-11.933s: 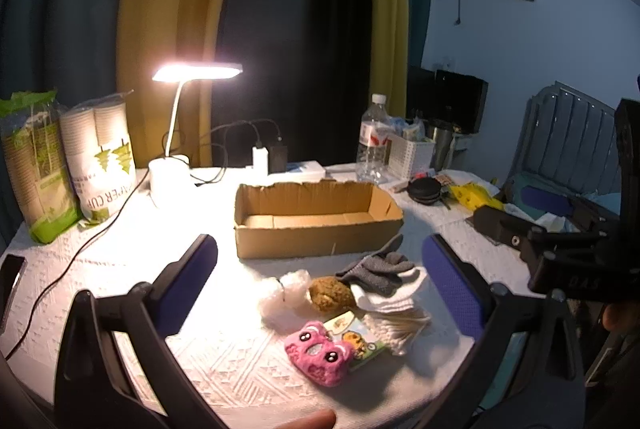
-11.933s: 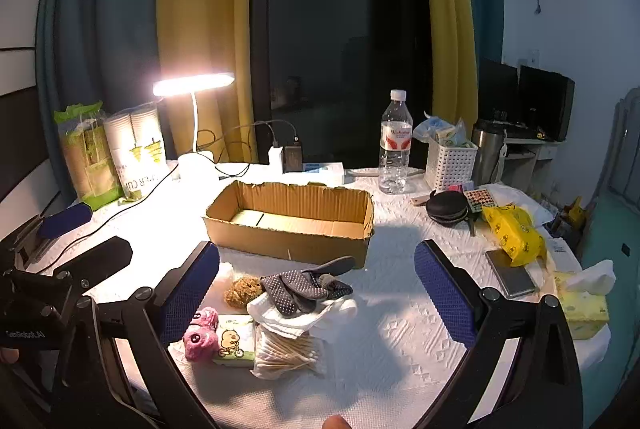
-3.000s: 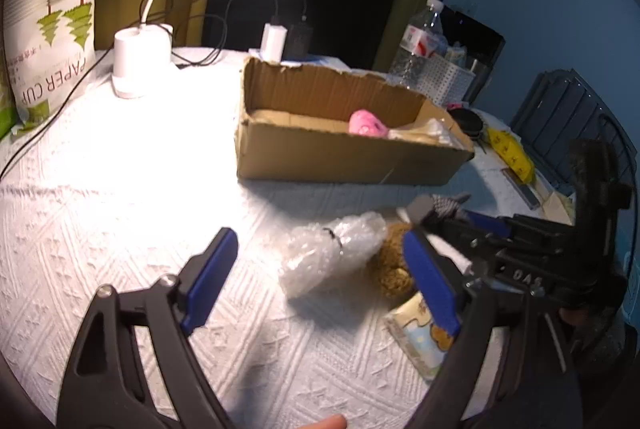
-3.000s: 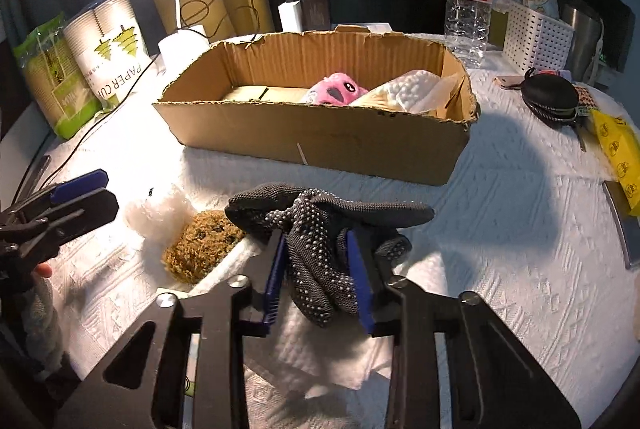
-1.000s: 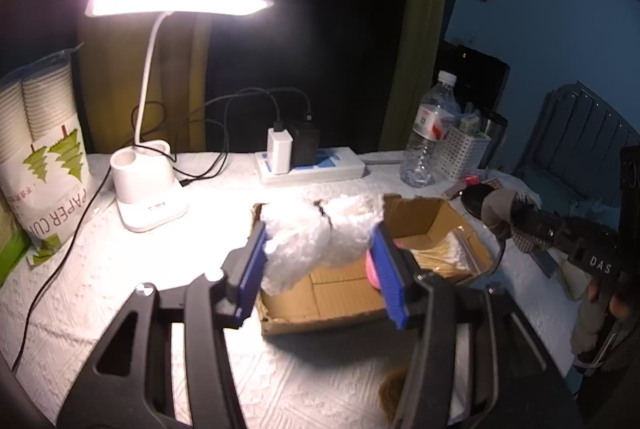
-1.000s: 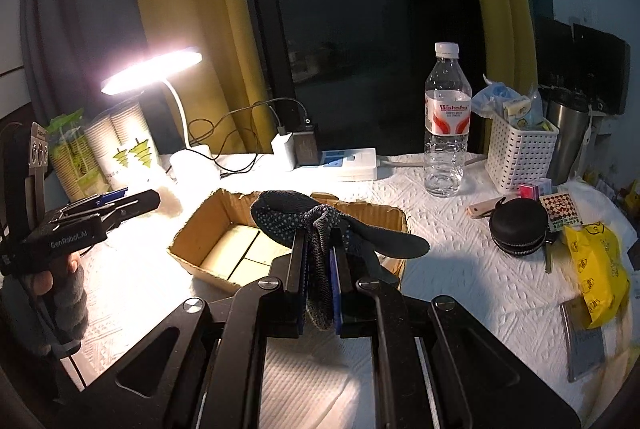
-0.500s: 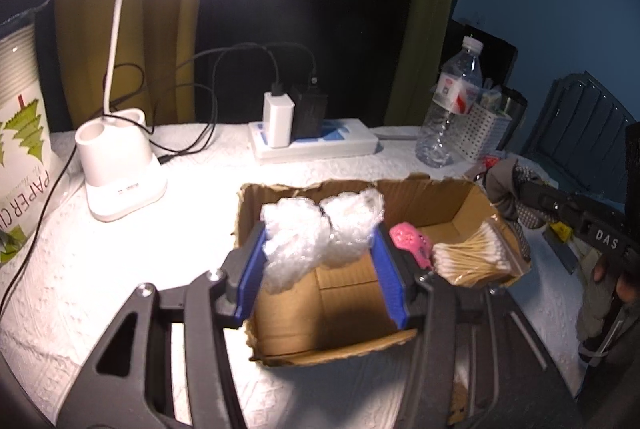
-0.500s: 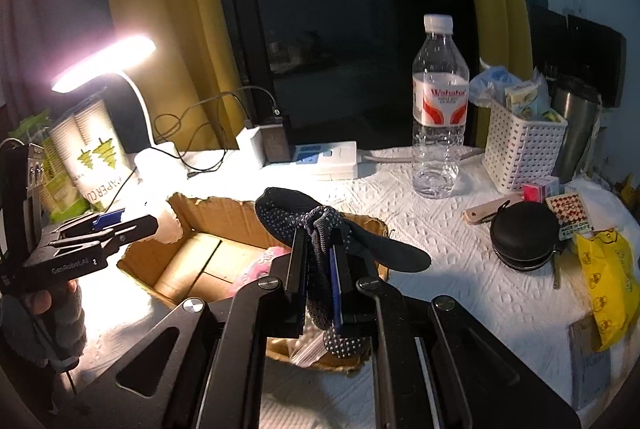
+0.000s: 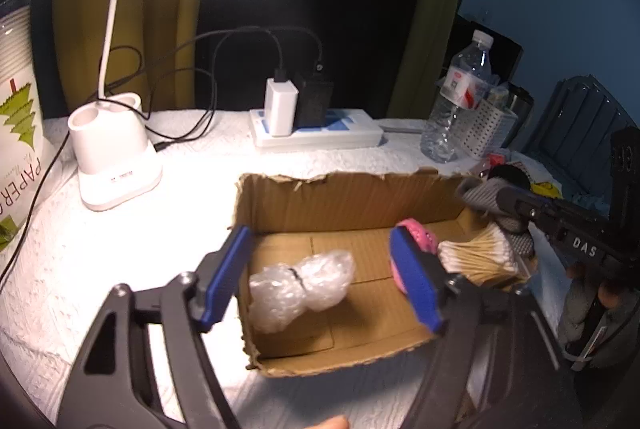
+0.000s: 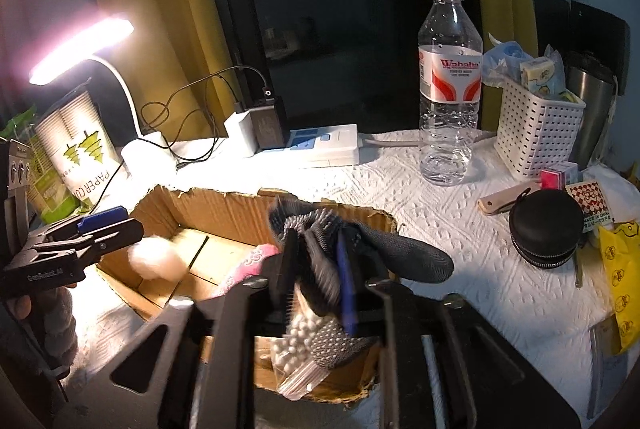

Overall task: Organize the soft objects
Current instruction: 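Lower both held items into the box and open both tools, then grasp the white paper towel with the right tool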

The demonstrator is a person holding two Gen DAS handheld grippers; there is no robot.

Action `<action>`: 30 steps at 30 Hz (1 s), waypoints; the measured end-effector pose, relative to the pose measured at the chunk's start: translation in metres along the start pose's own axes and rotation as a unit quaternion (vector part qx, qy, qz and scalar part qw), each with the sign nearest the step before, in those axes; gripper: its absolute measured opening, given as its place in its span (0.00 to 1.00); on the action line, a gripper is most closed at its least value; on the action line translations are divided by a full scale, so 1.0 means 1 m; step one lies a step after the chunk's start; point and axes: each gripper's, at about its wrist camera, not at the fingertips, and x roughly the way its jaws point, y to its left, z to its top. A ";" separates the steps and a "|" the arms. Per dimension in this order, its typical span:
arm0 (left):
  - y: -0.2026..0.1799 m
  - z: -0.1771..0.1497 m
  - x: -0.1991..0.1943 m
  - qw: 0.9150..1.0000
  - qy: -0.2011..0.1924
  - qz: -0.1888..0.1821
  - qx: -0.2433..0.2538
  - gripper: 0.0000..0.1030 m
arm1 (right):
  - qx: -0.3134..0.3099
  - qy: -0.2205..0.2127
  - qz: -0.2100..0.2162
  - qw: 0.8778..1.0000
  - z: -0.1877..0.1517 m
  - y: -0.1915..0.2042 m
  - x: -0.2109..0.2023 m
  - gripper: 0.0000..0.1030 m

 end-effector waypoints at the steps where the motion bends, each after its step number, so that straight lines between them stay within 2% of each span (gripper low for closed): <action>1: 0.000 0.000 -0.002 1.000 -0.002 0.001 0.001 0.77 | -0.001 0.000 0.001 1.000 0.000 0.001 -0.001 0.28; 13: -0.005 -0.004 -0.039 1.000 -0.022 0.004 0.006 0.77 | -0.004 -0.011 -0.001 1.000 -0.004 0.015 -0.031 0.30; 19: -0.015 -0.016 -0.062 0.999 -0.028 -0.004 0.014 0.77 | -0.003 -0.020 -0.004 1.000 -0.016 0.024 -0.057 0.30; 25: -0.024 -0.033 -0.074 1.000 -0.019 -0.010 0.017 0.77 | -0.004 -0.013 -0.010 1.000 -0.032 0.030 -0.075 0.31; 27: -0.028 -0.038 -0.077 1.000 -0.017 -0.014 0.018 0.77 | -0.008 -0.010 -0.015 1.000 -0.036 0.033 -0.082 0.42; 30: -0.033 -0.045 -0.084 0.999 -0.017 -0.020 0.024 0.77 | -0.014 -0.013 -0.019 1.000 -0.042 0.038 -0.094 0.53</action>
